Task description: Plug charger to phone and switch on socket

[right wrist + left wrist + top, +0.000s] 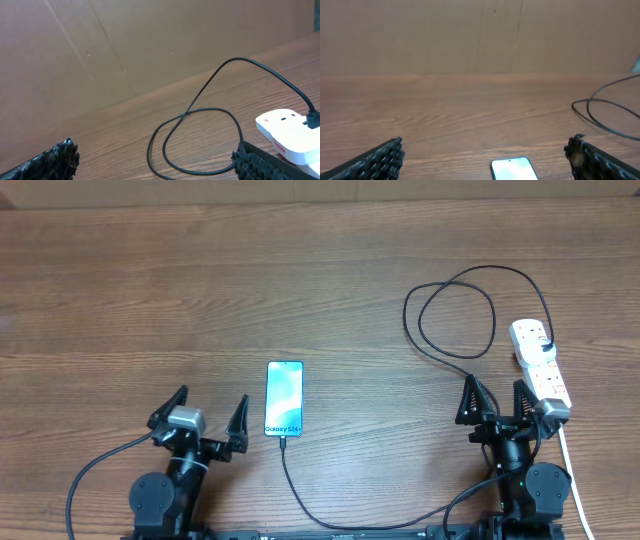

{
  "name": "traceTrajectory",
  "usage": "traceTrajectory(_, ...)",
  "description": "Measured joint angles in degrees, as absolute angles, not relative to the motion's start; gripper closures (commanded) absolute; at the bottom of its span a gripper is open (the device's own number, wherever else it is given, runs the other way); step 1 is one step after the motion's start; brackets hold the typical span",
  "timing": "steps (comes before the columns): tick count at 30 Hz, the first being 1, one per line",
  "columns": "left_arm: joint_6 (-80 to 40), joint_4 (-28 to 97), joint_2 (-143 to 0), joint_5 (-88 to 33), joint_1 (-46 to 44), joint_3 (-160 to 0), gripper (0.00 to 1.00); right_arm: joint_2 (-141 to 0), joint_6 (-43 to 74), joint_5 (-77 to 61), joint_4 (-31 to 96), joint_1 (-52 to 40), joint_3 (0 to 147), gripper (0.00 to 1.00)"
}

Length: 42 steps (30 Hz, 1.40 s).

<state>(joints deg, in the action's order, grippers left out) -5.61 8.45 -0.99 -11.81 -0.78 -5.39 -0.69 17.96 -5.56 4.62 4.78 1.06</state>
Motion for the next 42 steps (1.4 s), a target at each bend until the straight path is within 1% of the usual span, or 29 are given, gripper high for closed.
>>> traceTrajectory(3,-6.48,4.38,-0.95,-11.79,-0.78,-2.11,0.01,-0.69,17.93,-5.56,4.62,4.78,1.06,0.00)
traceTrajectory(12,-7.49,2.50,-0.95,-8.27,-1.89,-0.67,0.01,-0.69,17.96,-5.54,4.62,4.78,1.06,0.00)
traceTrajectory(15,-7.55,3.90,-0.91,-7.18,-1.89,-0.64,0.00,-0.69,17.98,-5.56,4.62,4.78,1.06,0.00)
traceTrajectory(42,-7.53,3.95,-0.89,-6.59,-1.89,-0.62,0.00,-0.69,17.98,-5.56,4.60,4.78,1.06,0.00)
